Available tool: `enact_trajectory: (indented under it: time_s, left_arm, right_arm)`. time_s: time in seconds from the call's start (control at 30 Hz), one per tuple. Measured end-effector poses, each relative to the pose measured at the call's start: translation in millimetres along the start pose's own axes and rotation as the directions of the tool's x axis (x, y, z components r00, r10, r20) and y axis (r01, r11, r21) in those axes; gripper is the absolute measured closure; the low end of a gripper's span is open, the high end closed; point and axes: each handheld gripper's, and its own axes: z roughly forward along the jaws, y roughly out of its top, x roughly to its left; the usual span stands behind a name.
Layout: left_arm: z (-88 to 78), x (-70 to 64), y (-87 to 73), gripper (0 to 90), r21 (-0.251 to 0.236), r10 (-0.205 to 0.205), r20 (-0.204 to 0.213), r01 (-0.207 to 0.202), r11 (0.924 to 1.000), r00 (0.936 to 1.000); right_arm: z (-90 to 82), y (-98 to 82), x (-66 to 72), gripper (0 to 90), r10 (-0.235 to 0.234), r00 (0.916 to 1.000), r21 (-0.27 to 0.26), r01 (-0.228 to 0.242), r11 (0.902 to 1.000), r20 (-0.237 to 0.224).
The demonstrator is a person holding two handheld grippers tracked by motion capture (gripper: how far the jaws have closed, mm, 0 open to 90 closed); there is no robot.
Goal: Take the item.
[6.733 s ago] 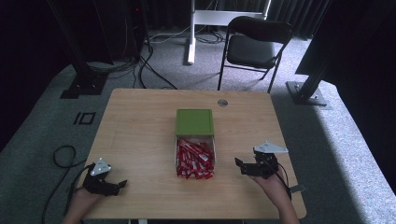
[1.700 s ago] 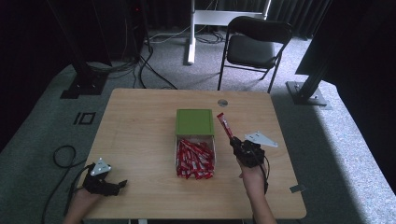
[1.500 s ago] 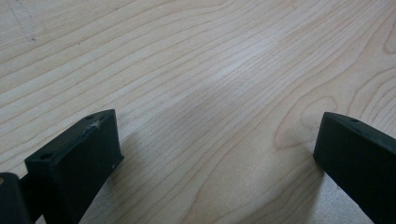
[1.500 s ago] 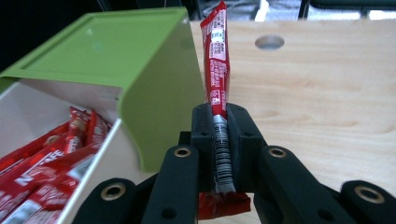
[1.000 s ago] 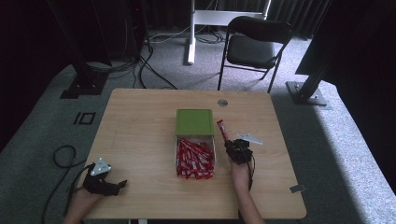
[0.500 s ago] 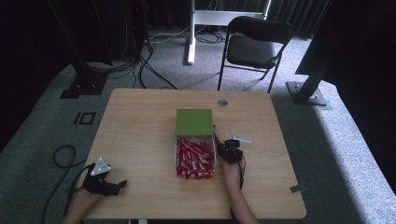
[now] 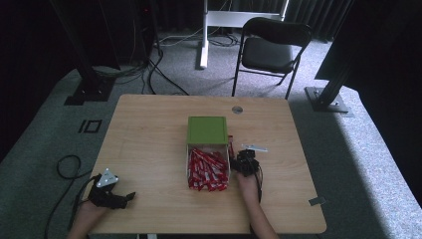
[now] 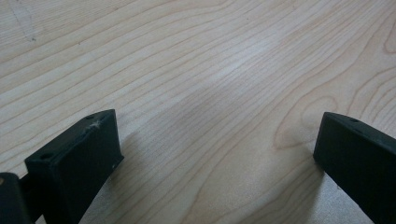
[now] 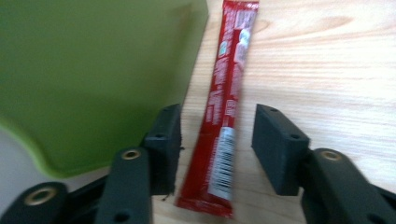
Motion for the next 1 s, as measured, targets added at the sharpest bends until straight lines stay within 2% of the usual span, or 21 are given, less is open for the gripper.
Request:
enact_trajectory:
  time_s: [0.17, 0.27, 0.3, 0.33, 0.47, 0.5, 0.63, 0.8, 1.0]
  left_arm:
    - [-0.1, 0.0, 0.0, 1.5, 0.001, 0.001, 0.0, -0.001, 1.0, 1.0]
    - [-0.1, 0.0, 0.0, 1.5, 0.001, 0.0, 0.0, 0.0, 1.0, 1.0]
    - [-0.1, 0.0, 0.0, 1.5, 0.001, 0.0, 0.0, 0.0, 1.0, 1.0]
    - [-0.1, 0.0, 0.0, 1.5, 0.001, 0.0, 0.0, 0.0, 1.0, 1.0]
    - [-0.1, 0.0, 0.0, 1.5, 0.001, 0.001, 0.0, -0.001, 1.0, 1.0]
    - [-0.1, 0.0, 0.0, 1.5, 0.001, 0.0, 0.0, 0.0, 1.0, 1.0]
    - [-0.1, 0.0, 0.0, 1.5, 0.001, 0.0, 0.0, 0.0, 1.0, 1.0]
    - [-0.1, 0.0, 0.0, 1.5, 0.001, 0.0, 0.0, 0.0, 1.0, 1.0]
    - [-0.1, -0.1, 0.0, 1.5, 0.001, 0.0, 0.0, 0.0, 1.0, 1.0]
  right_arm:
    - [-9.8, 4.2, -7.1, 36.4, -0.016, 0.9997, -0.005, 0.016, 0.9999, -0.02]
    - [-12.8, 5.3, -10.6, 34.8, -0.02, 0.9994, -0.004, 0.02, 0.9998, -0.027]
    - [-16.1, 6.0, -14.3, 29.9, -0.028, 0.9993, -0.009, 0.028, 0.9996, -0.023]
    - [-17.5, 6.2, -15.8, 29.5, -0.029, 0.9993, -0.013, 0.028, 0.9995, -0.024]
    - [-22.1, 6.3, -22.5, 26.6, -0.017, 0.9995, -0.017, 0.016, 0.9997, -0.027]
    - [-26.2, 5.5, -29.3, 19.6, -0.006, 0.9999, -0.016, 0.006, 0.9999, -0.01]
    - [-33.8, 2.8, -42.7, 13.1, 0.011, 0.9998, -0.033, -0.01, 0.9994, 0.014]
    - [-43.7, -1.4, -52.7, 12.3, -0.044, 0.9976, -0.049, 0.047, 0.9977, 0.052]
    - [-54.4, -7.3, -66.2, 13.5, -0.071, 0.9948, -0.052, 0.075, 0.9958, 0.072]
